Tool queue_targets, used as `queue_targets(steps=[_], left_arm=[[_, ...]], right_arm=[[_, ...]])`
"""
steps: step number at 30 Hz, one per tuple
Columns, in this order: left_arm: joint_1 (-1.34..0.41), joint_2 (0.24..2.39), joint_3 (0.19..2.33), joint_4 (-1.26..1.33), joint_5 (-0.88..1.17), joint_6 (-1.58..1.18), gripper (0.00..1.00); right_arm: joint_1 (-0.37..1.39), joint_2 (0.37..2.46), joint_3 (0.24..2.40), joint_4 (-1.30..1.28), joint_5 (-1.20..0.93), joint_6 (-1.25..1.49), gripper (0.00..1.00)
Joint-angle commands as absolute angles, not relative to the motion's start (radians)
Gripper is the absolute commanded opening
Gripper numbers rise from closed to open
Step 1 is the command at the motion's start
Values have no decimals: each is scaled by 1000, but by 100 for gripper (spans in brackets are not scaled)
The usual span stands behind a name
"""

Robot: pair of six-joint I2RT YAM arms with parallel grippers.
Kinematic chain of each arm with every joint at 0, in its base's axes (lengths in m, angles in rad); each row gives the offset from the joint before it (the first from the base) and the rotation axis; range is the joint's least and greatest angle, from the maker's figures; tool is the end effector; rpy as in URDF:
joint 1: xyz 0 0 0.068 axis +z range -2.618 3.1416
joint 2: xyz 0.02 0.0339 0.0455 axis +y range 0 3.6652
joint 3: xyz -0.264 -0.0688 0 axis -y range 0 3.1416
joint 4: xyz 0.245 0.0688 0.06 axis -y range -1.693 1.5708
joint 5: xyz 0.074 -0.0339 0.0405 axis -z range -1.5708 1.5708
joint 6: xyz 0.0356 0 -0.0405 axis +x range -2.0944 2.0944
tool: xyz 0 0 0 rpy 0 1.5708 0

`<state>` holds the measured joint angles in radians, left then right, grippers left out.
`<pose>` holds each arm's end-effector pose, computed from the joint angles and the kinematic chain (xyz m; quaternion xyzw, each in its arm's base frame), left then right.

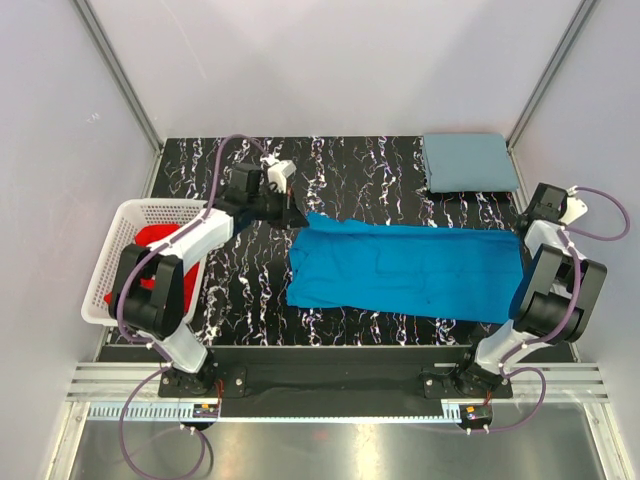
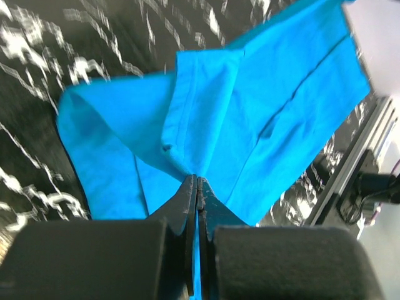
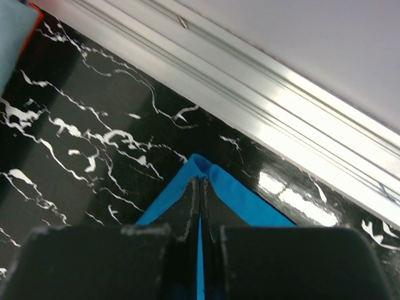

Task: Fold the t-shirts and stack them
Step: Fold the tshirt

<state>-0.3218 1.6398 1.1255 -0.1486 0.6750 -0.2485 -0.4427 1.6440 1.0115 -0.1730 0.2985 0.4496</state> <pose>0.3357 -0.1354 0.2459 0.1762 0.8421 -0.4020 0.3134 0.3093 -0.1582 0.2024 0.4459 0.8036 -0.1367 0.3697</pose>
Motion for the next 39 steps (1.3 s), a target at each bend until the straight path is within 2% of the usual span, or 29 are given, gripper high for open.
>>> queue_targets(steps=[1,20,35,38,39], left_arm=[[-341,1586,1101,-195,629,-209,0],[-402,1454,971,-310,499,-184,0],[-400,1463,1031,-431,439,-161,0],[-402,1471,1019,-436,472,-178,0],[-403,1474,1014,-442,479,-182,0]], right_arm=[[-448,1585,983,-207,345,482,0],[-456,1546,916,-272,367,500,0],[-457,1545,971,-331,390,489,0],[-459,1542,968,-348,397,505,3],[-457,1542,971,-374,400,511,9]])
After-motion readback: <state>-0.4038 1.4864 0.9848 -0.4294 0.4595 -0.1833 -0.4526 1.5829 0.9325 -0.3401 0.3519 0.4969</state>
